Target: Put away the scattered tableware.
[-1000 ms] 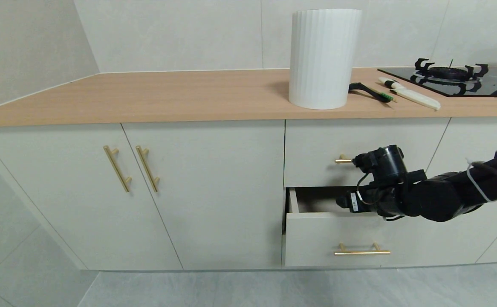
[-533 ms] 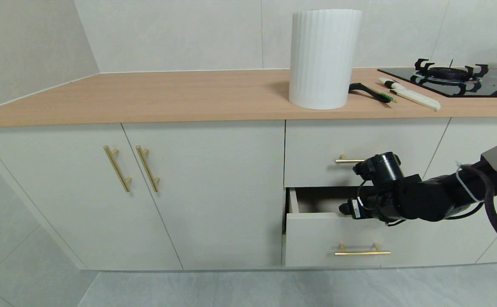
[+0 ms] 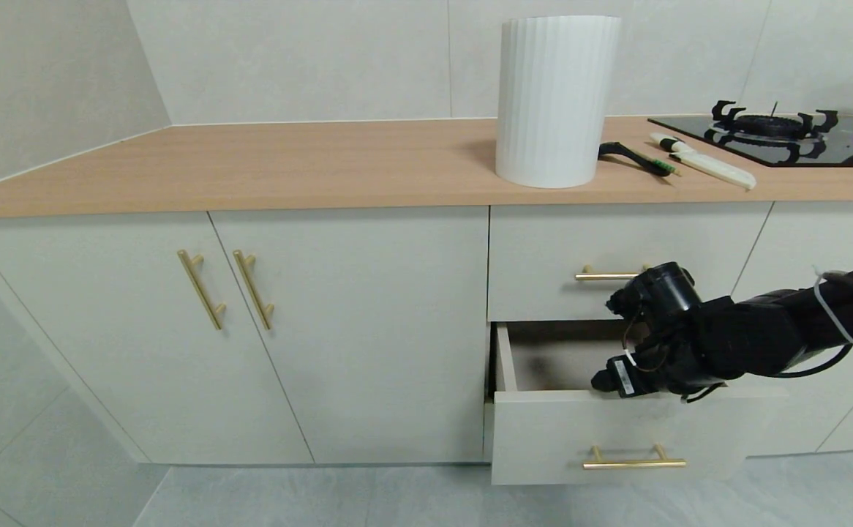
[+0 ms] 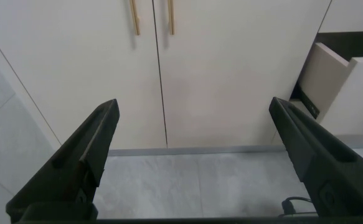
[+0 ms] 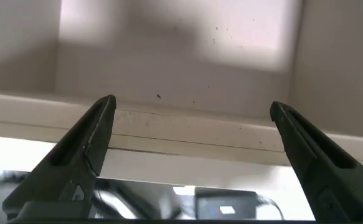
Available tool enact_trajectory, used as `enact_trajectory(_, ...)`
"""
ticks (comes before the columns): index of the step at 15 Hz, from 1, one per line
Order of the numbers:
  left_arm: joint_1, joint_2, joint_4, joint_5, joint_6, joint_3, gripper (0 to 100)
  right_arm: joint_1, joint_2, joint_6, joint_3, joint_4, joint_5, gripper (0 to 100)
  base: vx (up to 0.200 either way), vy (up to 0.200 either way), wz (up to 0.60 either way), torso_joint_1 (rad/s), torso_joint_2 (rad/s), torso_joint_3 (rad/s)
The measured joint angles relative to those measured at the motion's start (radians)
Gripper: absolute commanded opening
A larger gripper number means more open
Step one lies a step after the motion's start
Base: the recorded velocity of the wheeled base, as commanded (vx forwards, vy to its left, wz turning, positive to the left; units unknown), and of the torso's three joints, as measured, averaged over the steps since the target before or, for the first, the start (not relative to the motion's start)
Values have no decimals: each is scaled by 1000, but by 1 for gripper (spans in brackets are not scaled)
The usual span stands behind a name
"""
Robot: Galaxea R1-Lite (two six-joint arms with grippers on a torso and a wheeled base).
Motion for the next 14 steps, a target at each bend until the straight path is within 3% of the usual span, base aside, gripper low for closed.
enact_trajectory(14, 0, 0, 0, 0, 0, 0, 100, 88, -135, -192, 1, 531, 31, 100, 0, 0, 0, 0, 0, 0)
